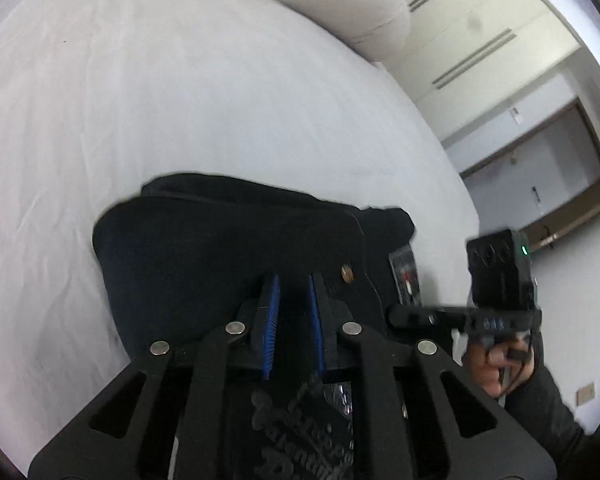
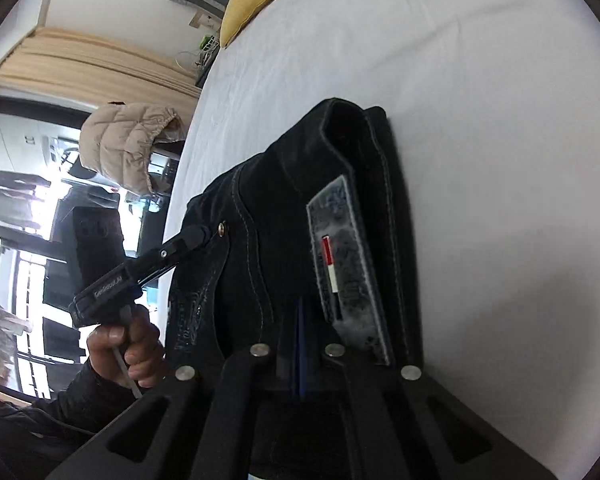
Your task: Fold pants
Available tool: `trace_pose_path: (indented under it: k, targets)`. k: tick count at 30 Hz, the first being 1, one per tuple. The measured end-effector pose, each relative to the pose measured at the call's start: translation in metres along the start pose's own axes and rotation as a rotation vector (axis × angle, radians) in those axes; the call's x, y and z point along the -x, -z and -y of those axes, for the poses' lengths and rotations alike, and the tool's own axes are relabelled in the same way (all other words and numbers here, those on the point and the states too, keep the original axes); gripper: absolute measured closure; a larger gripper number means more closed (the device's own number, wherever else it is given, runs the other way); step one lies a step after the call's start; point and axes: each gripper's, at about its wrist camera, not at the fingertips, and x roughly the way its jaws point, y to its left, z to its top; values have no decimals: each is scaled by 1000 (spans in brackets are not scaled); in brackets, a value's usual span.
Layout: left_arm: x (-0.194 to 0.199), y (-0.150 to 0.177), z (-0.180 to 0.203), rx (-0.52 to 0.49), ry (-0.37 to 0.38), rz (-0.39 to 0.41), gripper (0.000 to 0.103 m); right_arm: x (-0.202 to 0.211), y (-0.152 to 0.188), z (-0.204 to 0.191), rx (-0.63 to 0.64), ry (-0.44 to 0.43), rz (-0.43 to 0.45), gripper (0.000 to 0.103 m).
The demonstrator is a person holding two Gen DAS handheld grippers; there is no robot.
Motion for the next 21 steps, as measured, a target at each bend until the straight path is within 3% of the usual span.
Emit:
trace_pose_path:
  k: [5, 8, 9, 12, 15, 18, 20, 21]
  targets:
    - [16, 41, -2, -35, -24, 18, 90, 0, 1, -3, -4, 2, 24, 103]
    - [36, 76, 18, -108, -57, 36, 90, 9, 5, -22, 19, 30, 52, 103]
    - [37, 86, 22, -135, -58, 25, 90, 15, 10, -29, 29, 17, 67, 98]
    - [44, 116, 30, -226, -92, 6, 90, 18, 29, -37, 42, -9, 71, 98]
    - [49, 128, 29, -251, -96, 10, 90, 14, 41, -24, 22, 6, 63, 103]
    - [58, 126, 27, -273, -113, 17, 90, 30, 51, -17, -47, -30, 122, 103]
    - [60, 131, 25, -282, -122, 20, 90, 44, 57, -31, -3, -34, 163, 92]
    - [60, 132, 23, -290, -128, 18, 90, 48, 60, -36, 15, -42, 172, 78]
